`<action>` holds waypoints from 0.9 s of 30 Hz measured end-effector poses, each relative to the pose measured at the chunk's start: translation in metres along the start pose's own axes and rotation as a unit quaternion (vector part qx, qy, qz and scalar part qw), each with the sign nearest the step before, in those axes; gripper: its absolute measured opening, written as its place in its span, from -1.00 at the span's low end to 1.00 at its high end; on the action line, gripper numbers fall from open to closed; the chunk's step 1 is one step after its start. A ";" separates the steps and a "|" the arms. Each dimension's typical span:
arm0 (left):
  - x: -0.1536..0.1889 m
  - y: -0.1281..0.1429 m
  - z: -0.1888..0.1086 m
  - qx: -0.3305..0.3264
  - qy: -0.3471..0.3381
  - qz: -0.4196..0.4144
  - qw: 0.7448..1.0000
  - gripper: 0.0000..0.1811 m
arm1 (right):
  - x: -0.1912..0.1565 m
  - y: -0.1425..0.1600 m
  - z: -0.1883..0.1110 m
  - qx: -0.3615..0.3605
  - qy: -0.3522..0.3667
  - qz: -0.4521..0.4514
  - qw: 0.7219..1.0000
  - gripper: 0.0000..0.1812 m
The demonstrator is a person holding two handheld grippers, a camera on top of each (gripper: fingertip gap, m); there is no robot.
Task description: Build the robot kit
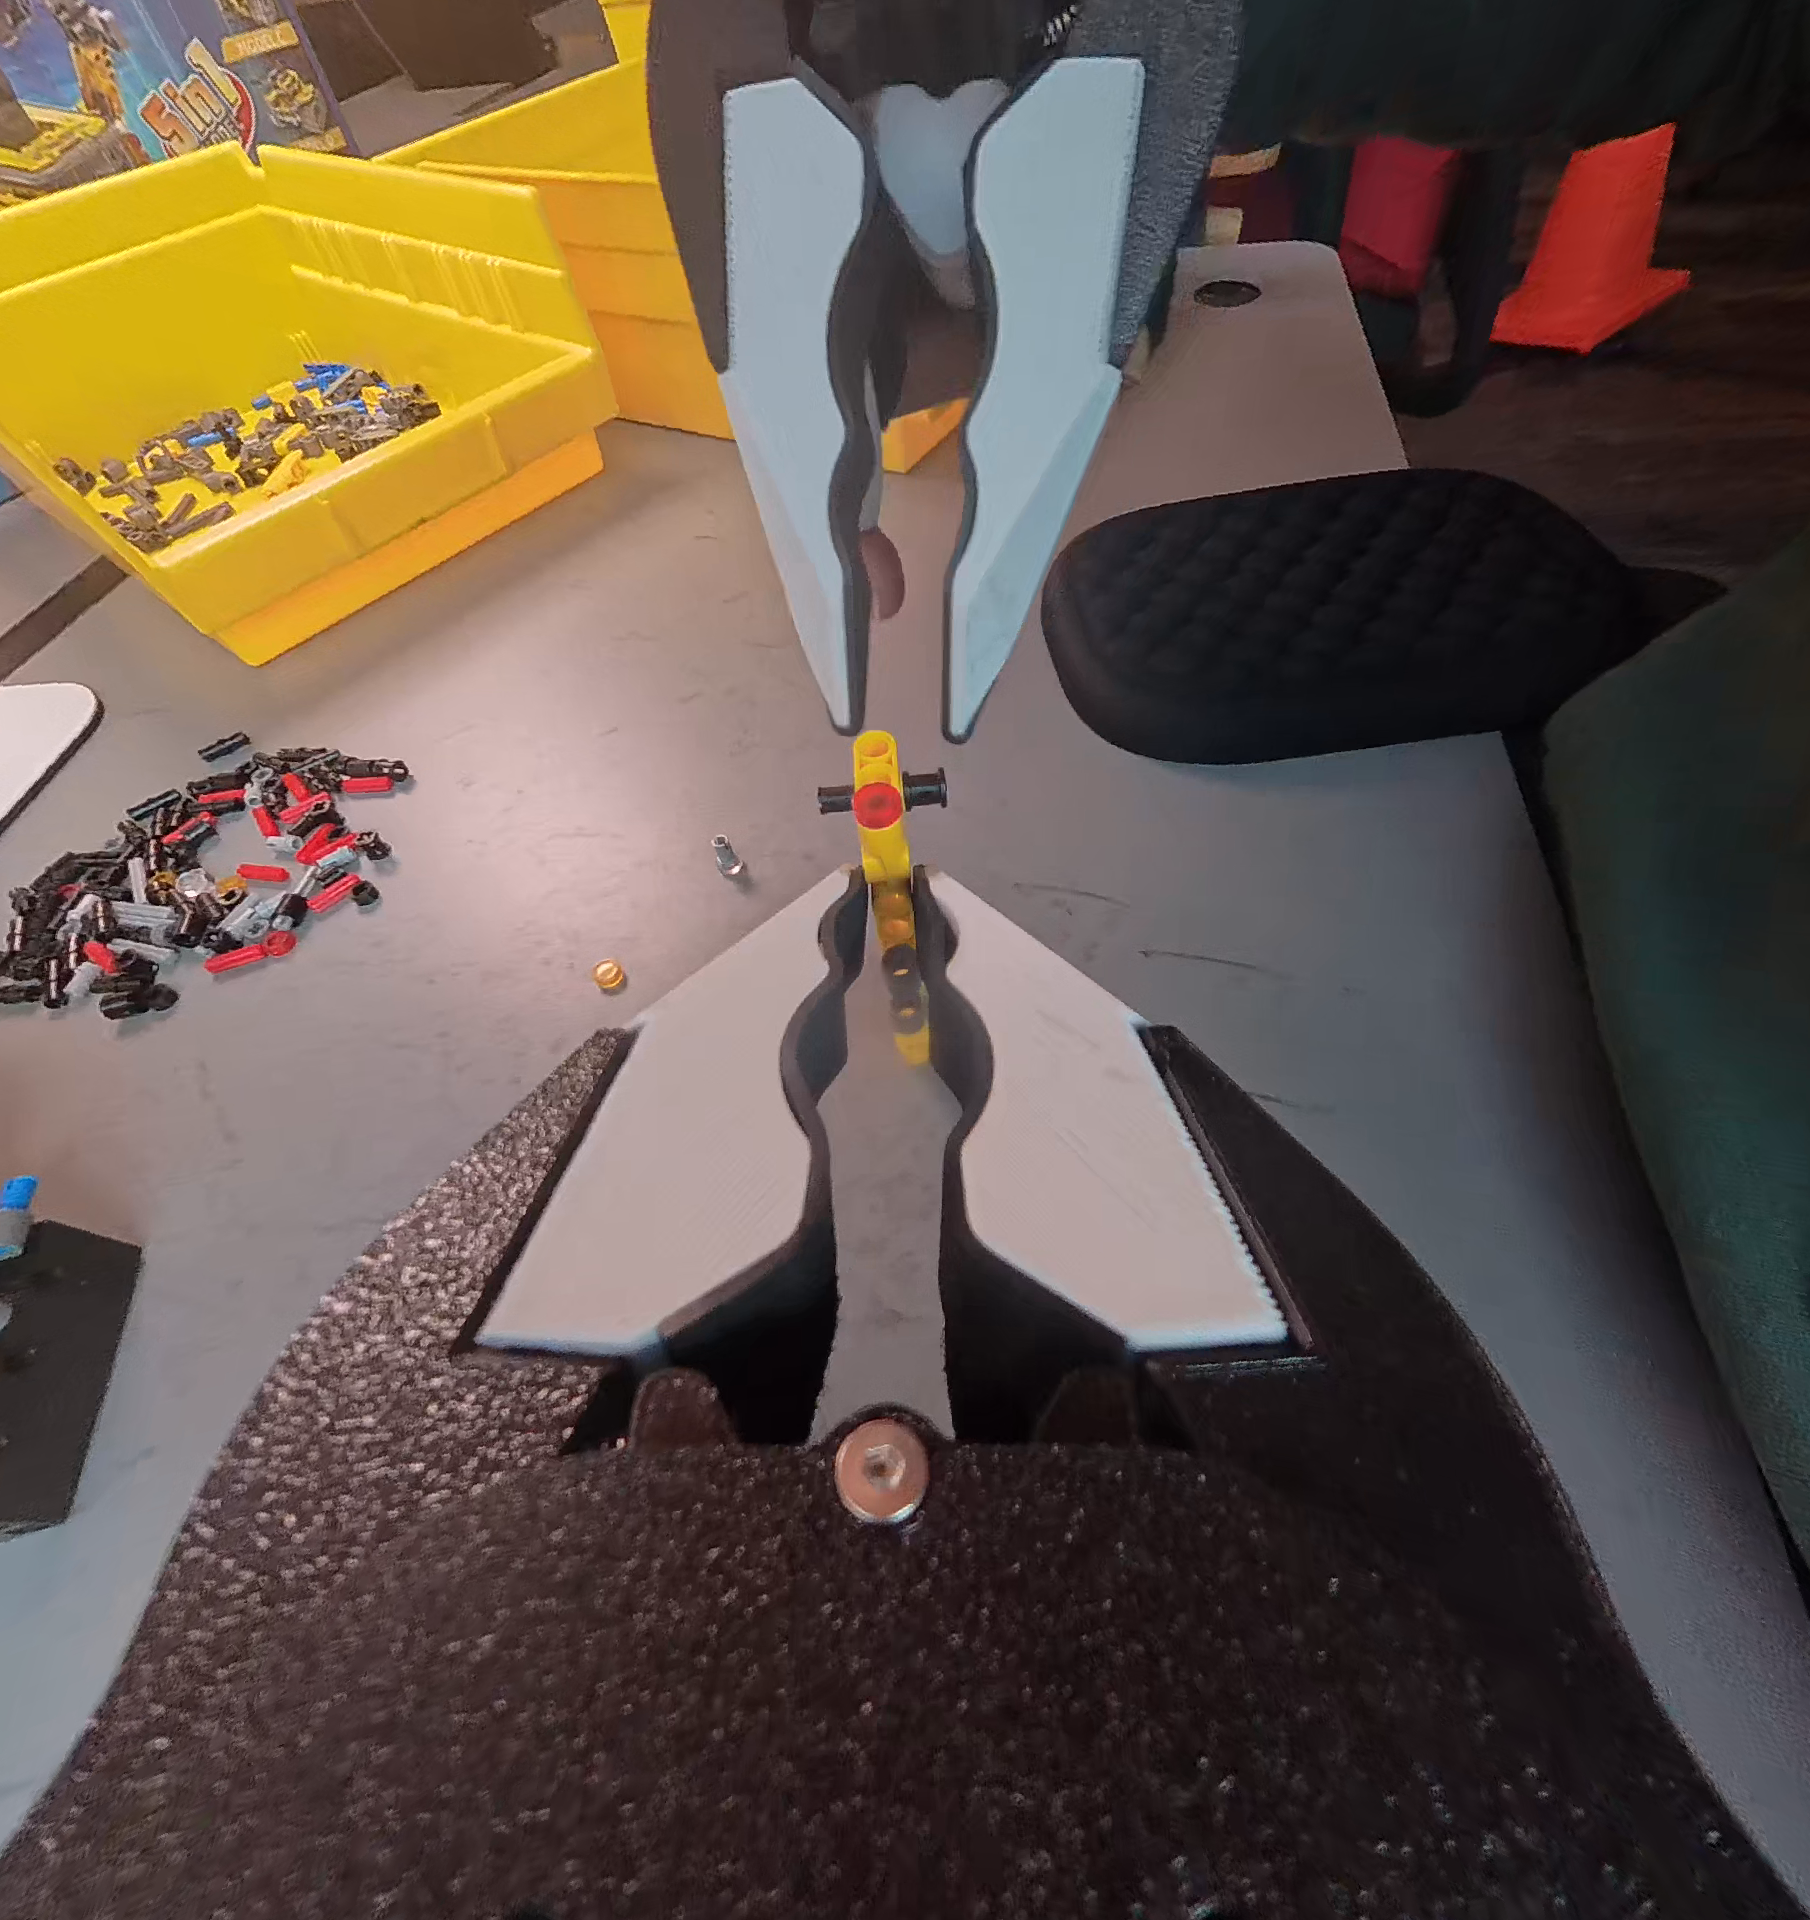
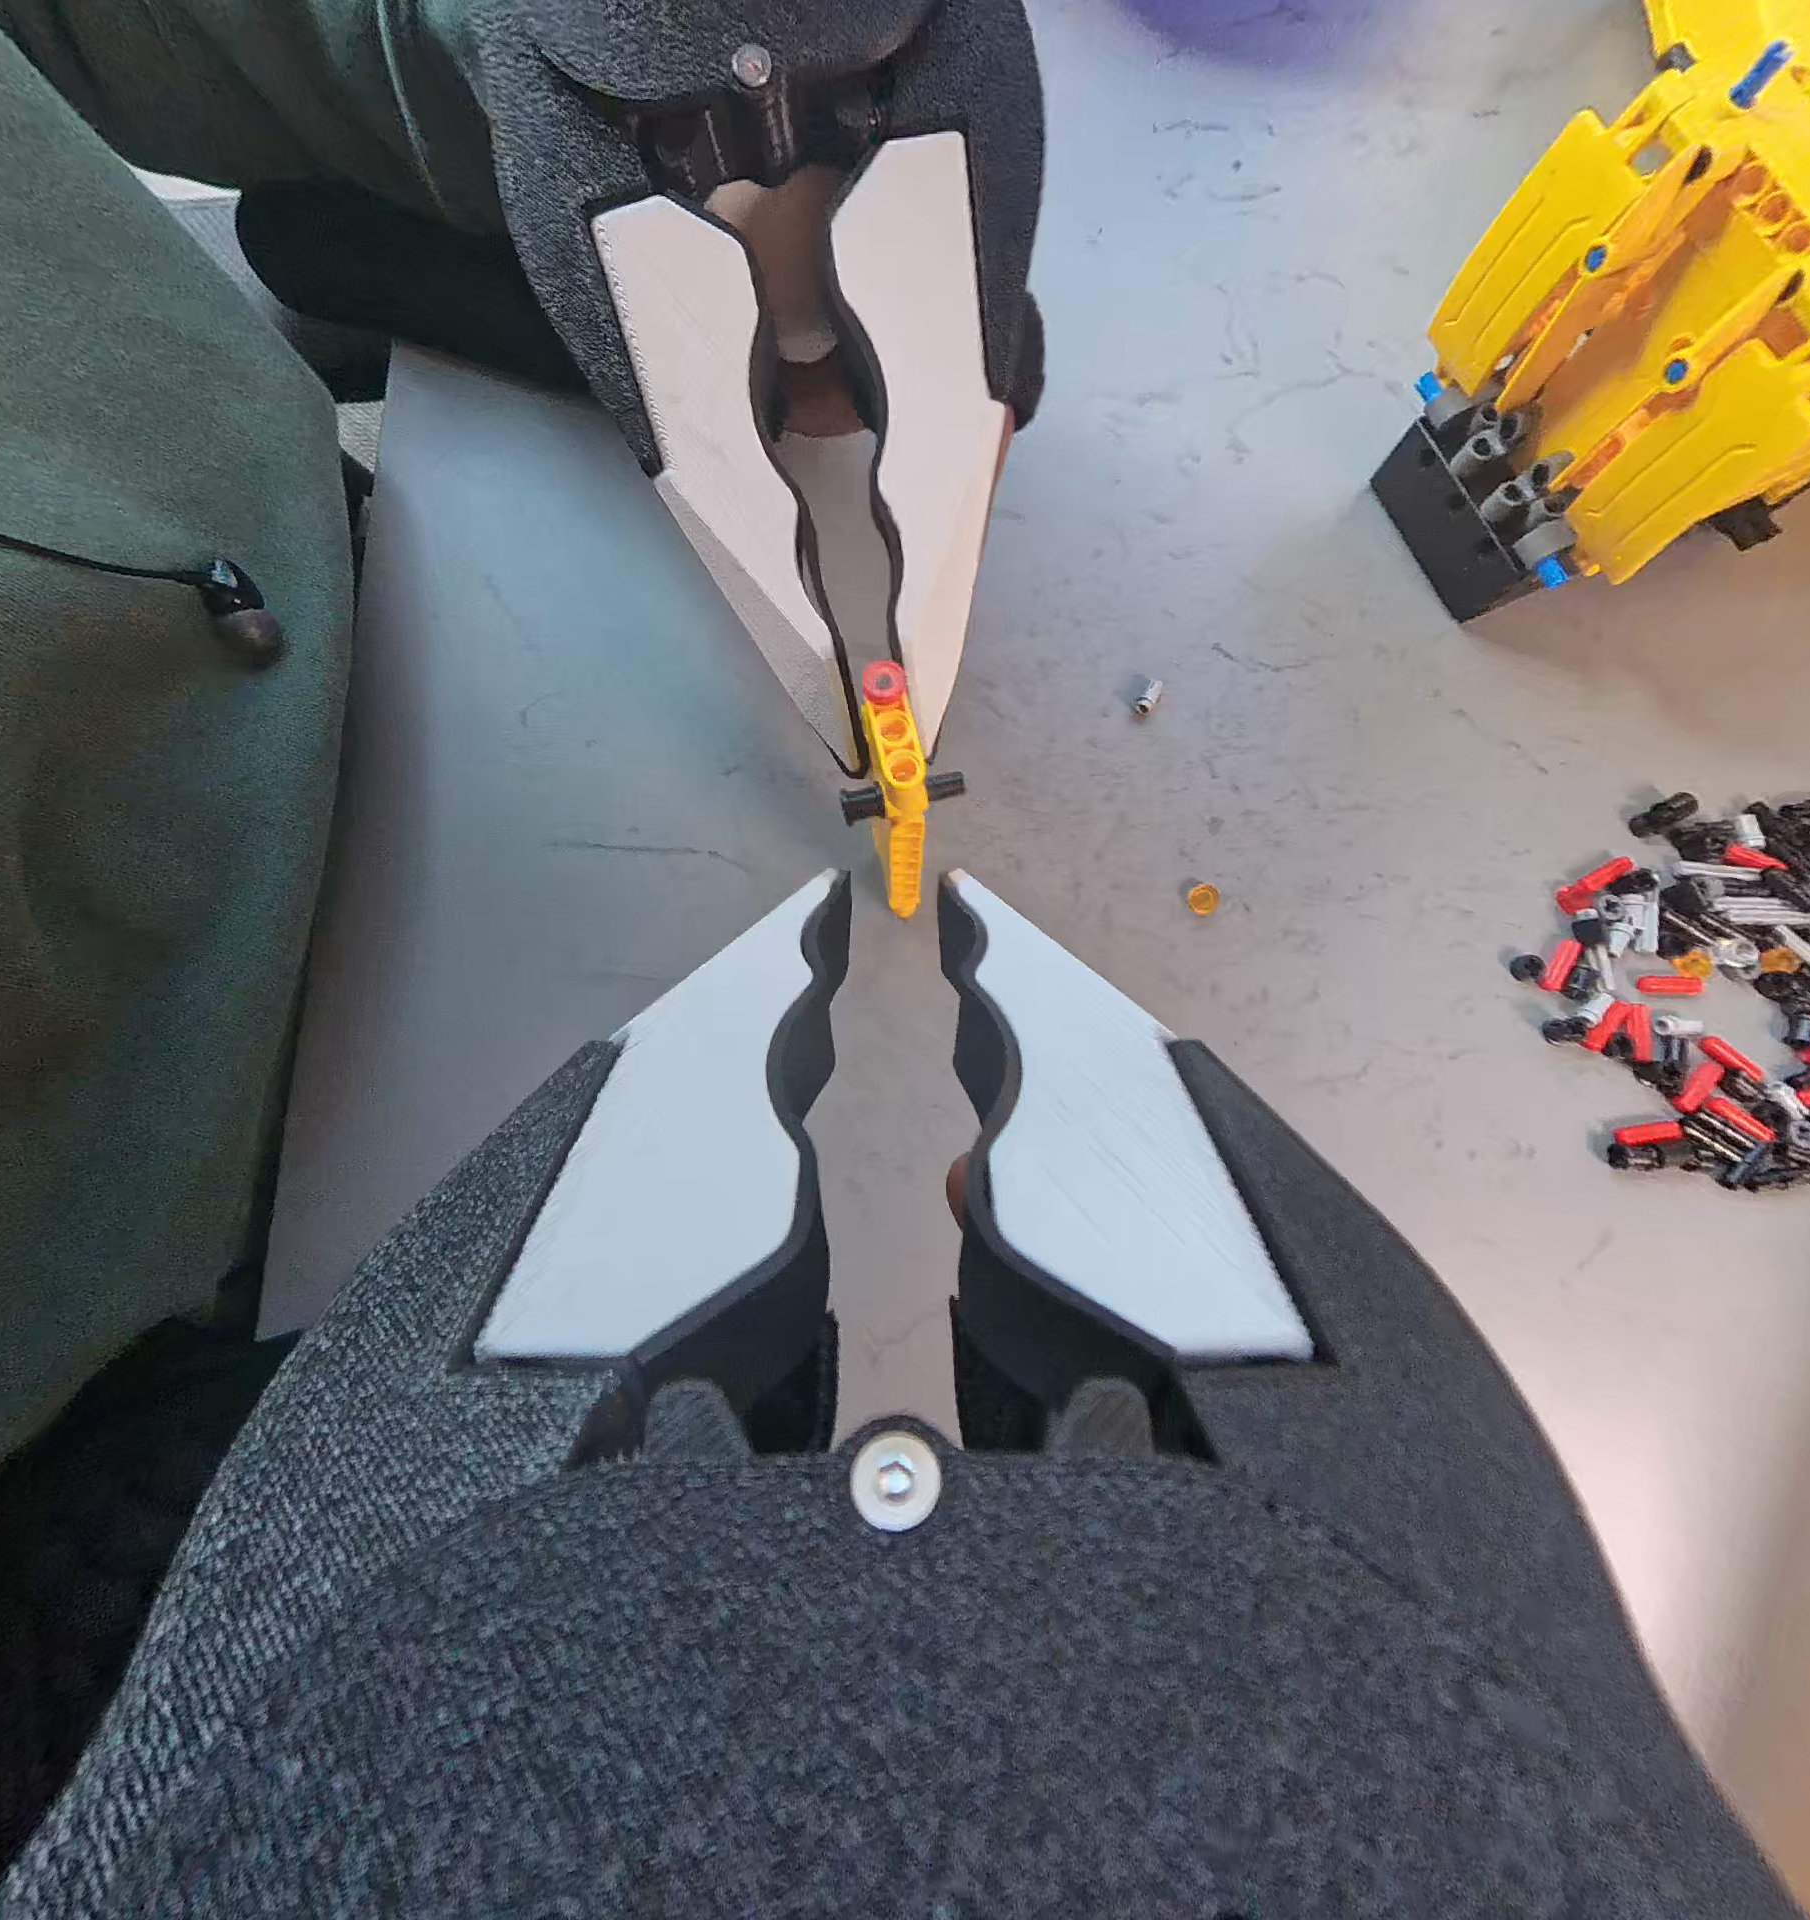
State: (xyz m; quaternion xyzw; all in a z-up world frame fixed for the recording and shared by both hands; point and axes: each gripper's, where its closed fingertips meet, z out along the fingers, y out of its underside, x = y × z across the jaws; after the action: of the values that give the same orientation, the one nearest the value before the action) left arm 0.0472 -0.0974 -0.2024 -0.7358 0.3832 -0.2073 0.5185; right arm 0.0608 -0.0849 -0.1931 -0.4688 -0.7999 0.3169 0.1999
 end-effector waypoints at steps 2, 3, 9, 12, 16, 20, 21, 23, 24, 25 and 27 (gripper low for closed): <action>0.002 0.000 0.000 0.002 0.006 0.006 1.000 -0.92 | 0.010 0.007 -0.004 -0.007 0.012 0.008 1.000 -0.82; 0.003 0.000 0.000 0.002 0.006 0.008 1.000 -0.92 | 0.017 0.013 -0.004 -0.015 0.022 0.012 1.000 -0.82; 0.004 0.005 0.002 -0.007 0.014 -0.001 1.000 -0.86 | 0.047 0.049 0.011 -0.057 0.050 0.045 0.996 -0.82; 0.002 0.005 0.002 -0.005 0.014 -0.005 1.000 -0.85 | 0.057 0.060 0.018 -0.073 0.061 0.047 0.994 -0.82; 0.001 0.003 0.000 0.005 0.018 -0.017 1.000 -0.82 | 0.064 0.068 0.028 -0.082 0.059 0.056 0.993 -0.82; 0.000 0.002 -0.002 0.011 0.021 -0.024 0.999 -0.80 | 0.066 0.070 0.036 -0.085 0.048 0.057 0.994 -0.83; 0.000 0.001 -0.002 0.013 0.024 -0.025 0.999 -0.79 | 0.065 0.070 0.036 -0.085 0.044 0.057 0.994 -0.84; 0.001 0.000 -0.003 0.017 0.030 -0.027 0.999 -0.75 | 0.065 0.070 0.037 -0.086 0.040 0.057 0.994 -0.86; 0.001 0.000 -0.004 0.019 0.031 -0.027 0.999 -0.73 | 0.065 0.070 0.037 -0.087 0.039 0.056 0.994 -0.86; 0.001 -0.001 -0.004 0.023 0.030 -0.028 0.999 -0.70 | 0.065 0.070 0.037 -0.087 0.037 0.055 0.994 -0.86; -0.001 -0.003 -0.006 0.030 0.030 -0.032 0.999 -0.68 | 0.065 0.069 0.037 -0.087 0.035 0.053 0.994 -0.87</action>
State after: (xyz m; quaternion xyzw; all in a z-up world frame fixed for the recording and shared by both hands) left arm 0.0439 -0.0995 -0.1974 -0.7255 0.3680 -0.2570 0.5217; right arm 0.0500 -0.0153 -0.2664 -0.5373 -0.7909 0.2394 0.1688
